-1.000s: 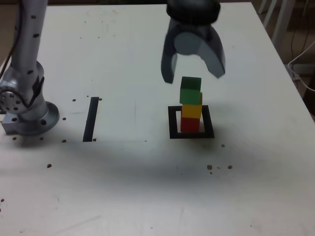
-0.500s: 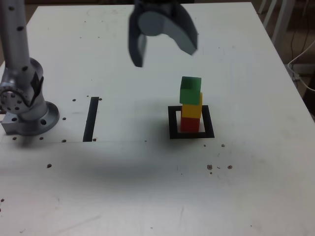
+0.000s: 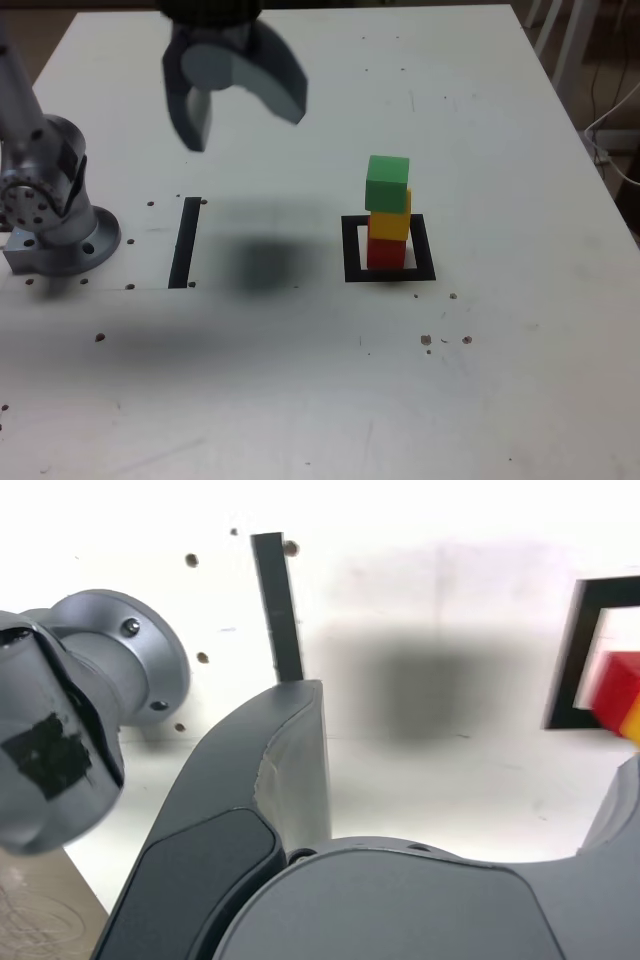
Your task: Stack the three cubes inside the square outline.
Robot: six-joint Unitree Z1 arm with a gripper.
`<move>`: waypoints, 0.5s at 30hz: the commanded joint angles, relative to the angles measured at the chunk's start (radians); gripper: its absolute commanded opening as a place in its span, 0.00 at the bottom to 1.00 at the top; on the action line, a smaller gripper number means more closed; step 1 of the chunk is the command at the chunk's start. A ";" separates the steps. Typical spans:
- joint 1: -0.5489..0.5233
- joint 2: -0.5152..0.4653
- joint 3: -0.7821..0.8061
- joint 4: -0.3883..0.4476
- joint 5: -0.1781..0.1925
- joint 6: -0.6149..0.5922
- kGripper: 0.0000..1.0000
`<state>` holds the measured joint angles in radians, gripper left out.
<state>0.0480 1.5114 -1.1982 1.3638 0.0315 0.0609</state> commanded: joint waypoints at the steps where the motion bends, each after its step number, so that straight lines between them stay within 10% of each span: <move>1: 0.002 -0.032 0.070 -0.029 -0.002 -0.004 0.99; 15: 0.003 -0.134 0.342 -0.134 -0.010 -0.013 0.99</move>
<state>0.0492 1.3821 -0.8765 1.2436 0.0230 0.0492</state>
